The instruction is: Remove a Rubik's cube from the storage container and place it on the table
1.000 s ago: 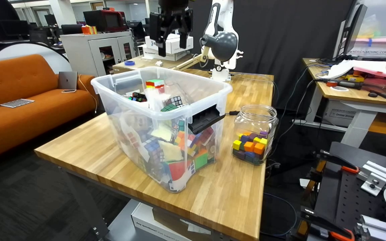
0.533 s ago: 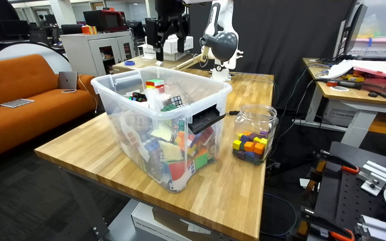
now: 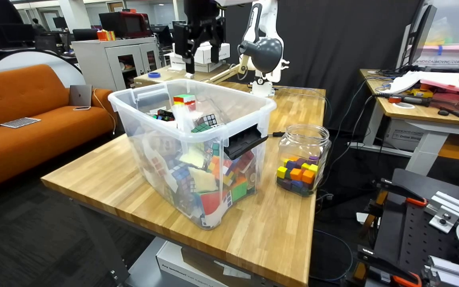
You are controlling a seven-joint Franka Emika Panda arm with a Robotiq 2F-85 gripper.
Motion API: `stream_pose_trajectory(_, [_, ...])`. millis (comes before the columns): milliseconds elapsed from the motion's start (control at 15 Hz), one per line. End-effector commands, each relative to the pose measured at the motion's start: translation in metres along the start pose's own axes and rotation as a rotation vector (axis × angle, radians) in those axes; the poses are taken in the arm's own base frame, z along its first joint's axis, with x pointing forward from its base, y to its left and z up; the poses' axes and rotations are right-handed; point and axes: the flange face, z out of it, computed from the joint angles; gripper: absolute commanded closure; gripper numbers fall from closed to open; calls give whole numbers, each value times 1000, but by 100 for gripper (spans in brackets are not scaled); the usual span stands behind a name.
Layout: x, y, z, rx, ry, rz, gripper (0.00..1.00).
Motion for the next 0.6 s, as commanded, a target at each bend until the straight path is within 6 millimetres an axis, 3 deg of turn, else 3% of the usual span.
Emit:
stream_pose_trajectory(0, [3,-2,18,-24,-25,-24,0])
stream_pose_trajectory(533, [14,-16,108,3,-179,-28,0])
